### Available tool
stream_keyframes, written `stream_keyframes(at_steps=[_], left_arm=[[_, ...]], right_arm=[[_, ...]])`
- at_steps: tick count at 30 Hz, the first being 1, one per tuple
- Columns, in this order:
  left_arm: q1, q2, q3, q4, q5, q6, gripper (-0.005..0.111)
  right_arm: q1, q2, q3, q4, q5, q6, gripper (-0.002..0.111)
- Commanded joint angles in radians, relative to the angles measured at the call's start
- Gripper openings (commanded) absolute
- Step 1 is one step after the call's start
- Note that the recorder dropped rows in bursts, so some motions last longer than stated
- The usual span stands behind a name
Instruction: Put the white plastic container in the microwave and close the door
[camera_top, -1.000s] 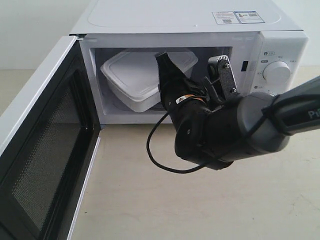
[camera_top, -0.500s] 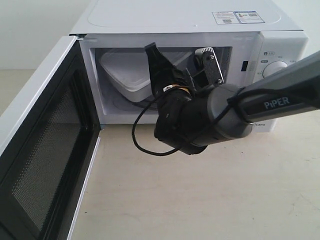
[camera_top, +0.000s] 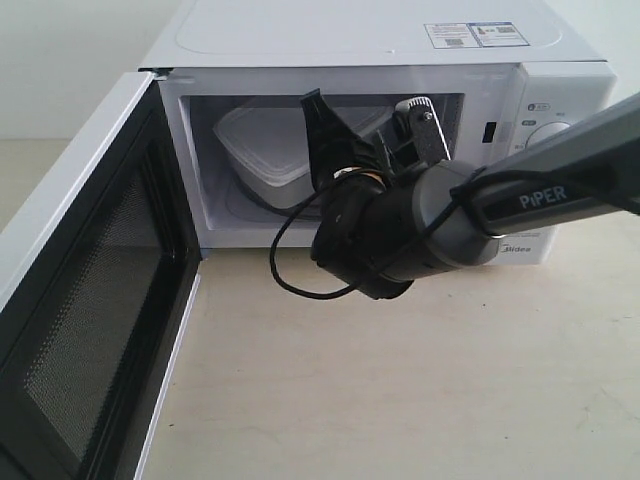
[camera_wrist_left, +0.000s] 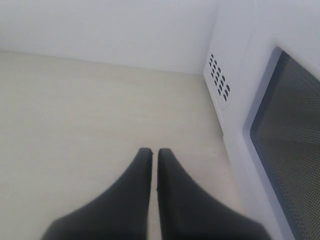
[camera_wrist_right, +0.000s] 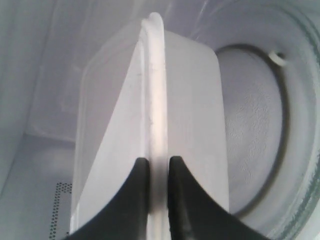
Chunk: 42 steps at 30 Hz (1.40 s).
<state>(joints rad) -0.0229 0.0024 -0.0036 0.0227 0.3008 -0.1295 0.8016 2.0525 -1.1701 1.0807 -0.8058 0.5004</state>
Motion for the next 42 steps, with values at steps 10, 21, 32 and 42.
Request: stream_keyframes(at_steps=[10,21,32,42], left_arm=[[0.002,-0.002,0.004,-0.005,-0.006,0.004,0.004],[0.002,-0.002,0.004,-0.005,-0.006,0.004,0.004],[0.002,-0.002,0.004,-0.005,-0.006,0.004,0.004],[0.002,-0.002,0.004,-0.005,-0.006,0.004,0.004]], right_arm=[[-0.004,-0.006,-0.007,0.01,-0.03,-0.004,0.001],[0.0,-0.006,-0.007,0.035,-0.034,-0.009,0.041],[0.083,-0.055,0.085,0.028,-0.05,-0.068,0.041],[0.121,-0.208,0.283,-0.161,0.051,-0.774,0.04]])
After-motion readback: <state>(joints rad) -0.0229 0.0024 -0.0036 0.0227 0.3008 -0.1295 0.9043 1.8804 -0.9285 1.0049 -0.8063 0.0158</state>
